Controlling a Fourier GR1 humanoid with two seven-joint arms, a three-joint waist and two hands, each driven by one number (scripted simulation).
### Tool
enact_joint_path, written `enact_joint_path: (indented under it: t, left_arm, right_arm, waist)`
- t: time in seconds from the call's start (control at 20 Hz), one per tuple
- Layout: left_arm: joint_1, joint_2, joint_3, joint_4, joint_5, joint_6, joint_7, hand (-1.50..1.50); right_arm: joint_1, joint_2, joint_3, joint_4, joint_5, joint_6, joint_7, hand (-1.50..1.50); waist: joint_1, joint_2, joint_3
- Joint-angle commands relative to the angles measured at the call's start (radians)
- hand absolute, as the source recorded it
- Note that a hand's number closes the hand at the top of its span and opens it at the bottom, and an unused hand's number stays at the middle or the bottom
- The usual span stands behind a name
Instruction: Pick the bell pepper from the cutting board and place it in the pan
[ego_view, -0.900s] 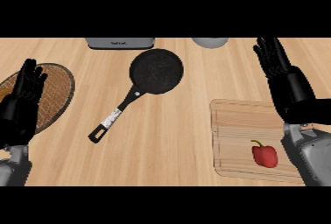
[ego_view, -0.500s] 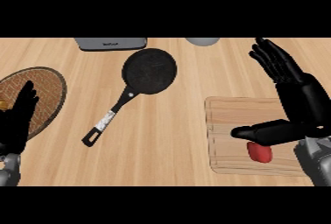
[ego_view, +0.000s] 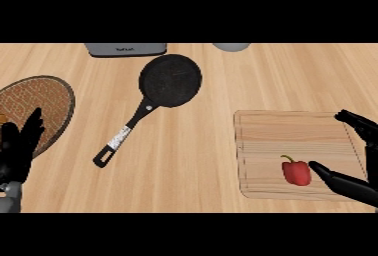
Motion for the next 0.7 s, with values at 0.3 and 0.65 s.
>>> enact_joint_path:
  t: [0.3,0.65]
  left_arm:
    - [-0.012,-0.021,0.001,0.051,-0.030,-0.011,-0.009,0.00]
    - [-0.063,0.003,0.007,0.058,-0.022,-0.054,0.010,0.00]
  right_arm:
    - [0.235,-0.255,-0.094,-0.295,0.204,0.016,0.192,-1.50]
    - [0.249,-0.449,-0.011,-0.434,0.509,0.063,0.557,-1.50]
  waist:
    - [0.023,-0.002,-0.006]
    - [0.043,0.005,-0.008]
